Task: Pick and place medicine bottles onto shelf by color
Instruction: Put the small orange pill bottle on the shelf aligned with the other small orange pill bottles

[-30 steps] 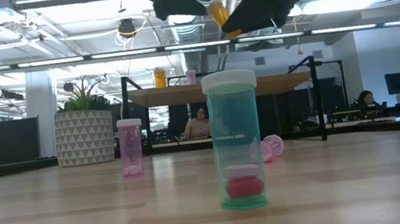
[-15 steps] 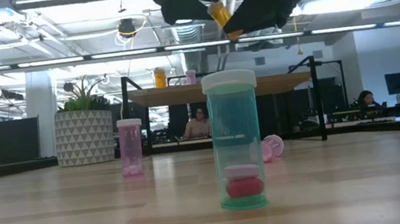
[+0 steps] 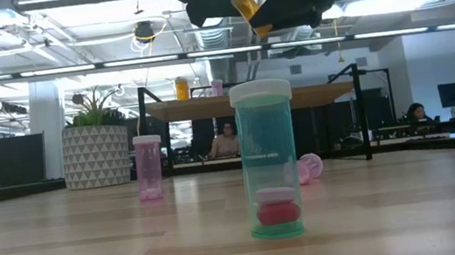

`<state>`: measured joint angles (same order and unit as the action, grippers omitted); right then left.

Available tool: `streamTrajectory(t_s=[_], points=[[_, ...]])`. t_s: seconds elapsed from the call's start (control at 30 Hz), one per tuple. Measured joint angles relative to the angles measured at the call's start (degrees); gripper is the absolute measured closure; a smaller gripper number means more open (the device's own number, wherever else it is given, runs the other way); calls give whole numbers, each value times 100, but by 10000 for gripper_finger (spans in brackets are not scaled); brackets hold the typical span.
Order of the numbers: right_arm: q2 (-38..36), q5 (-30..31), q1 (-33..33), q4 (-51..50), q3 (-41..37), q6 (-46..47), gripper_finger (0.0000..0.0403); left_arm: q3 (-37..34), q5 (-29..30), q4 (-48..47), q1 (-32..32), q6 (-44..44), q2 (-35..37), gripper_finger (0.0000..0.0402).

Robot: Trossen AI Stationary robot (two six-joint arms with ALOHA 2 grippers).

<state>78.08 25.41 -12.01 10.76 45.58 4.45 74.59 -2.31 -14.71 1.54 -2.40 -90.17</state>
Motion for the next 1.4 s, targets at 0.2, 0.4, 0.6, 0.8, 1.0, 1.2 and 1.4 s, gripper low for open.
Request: streamTrajectory(t_s=[0.2, 0.4, 0.6, 0.8, 1.0, 1.2, 1.4], points=[[0, 12, 0, -38, 0, 2, 278, 0, -3, -6, -2, 2, 0, 223], [0, 23, 0, -44, 0, 7, 278, 0, -16, -35, -4, 92, 2, 270], [0, 22, 4, -44, 0, 39, 277, 0, -52, -41, -3, 115, 4, 303], [0, 21, 0, -33, 0, 138, 249, 0, 14, -221, -2, 111, 65, 299], [-7, 148, 56, -300, 0, 437, 182, 660, 818, -1548, 117, 3, 152, 295], [-14, 268, 203, -571, 0, 551, 152, 1597, 1610, -3138, 410, -77, 111, 296], [-15, 262, 188, -614, 0, 577, 154, 1935, 1953, -3858, 1020, -150, 105, 293]])
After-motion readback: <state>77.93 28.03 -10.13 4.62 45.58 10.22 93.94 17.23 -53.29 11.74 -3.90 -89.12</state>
